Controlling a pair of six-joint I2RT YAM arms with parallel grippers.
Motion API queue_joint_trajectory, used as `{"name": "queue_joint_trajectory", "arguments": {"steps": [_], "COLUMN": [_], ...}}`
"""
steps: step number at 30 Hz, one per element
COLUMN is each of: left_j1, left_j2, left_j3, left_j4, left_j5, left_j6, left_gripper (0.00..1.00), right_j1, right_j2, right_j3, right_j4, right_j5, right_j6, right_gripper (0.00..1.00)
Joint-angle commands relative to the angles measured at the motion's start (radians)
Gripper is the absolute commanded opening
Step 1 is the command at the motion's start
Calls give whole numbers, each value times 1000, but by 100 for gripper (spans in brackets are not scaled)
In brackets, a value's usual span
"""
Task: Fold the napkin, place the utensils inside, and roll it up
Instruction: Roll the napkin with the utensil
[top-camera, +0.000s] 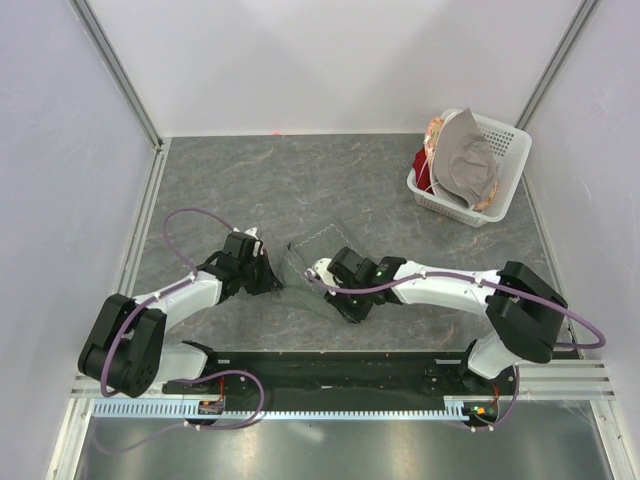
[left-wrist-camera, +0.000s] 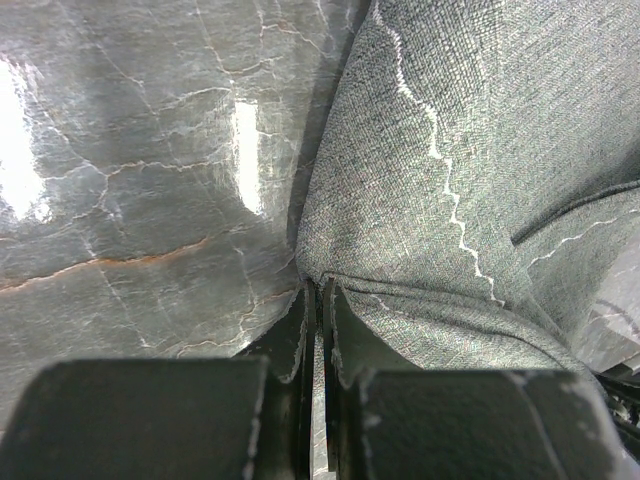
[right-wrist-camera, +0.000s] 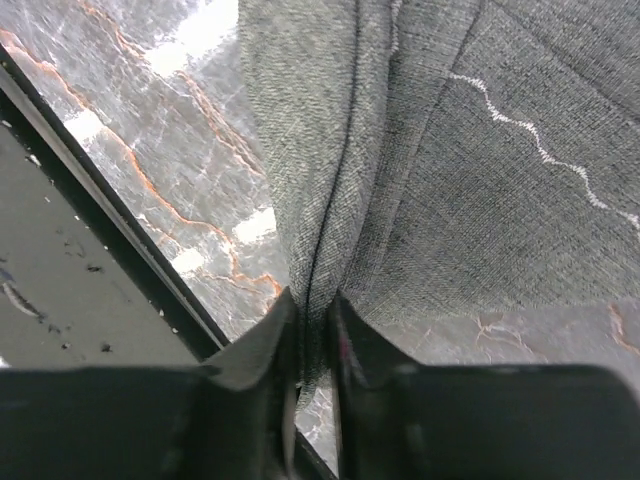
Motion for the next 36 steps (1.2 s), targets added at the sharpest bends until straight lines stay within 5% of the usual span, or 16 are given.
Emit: {"name": "queue_joint_trajectory", "arguments": {"steps": [1,10,19,22,29,36], "left_j1": [1,1,1,3,1,1], "left_j2": [29,48,61,62,61,58], "left_j3": [11,27,39,40,39,37], "left_j4": [-61,-88,-102,-102,-102,-102], "left_j5": [-83,-108,-109,-106,-108,-108], "left_j6": [48,51,51,54,54,54], "left_gripper": [2,2,2,2,2,2], "right_j1": [-94,-329,-414,-415,-415,-380], "right_j2": [39,270,411,376,229,43], "right_j3": [-2,48,91,101,214,233], "right_j4": [29,-11,-65,-82,-192,-192], "right_j5": [-216,-588,-686,-657,-453,-322], "right_j6": [-12,-71,-104,-103,-81,-41], "right_gripper": [17,9,10,17,53,61]}}
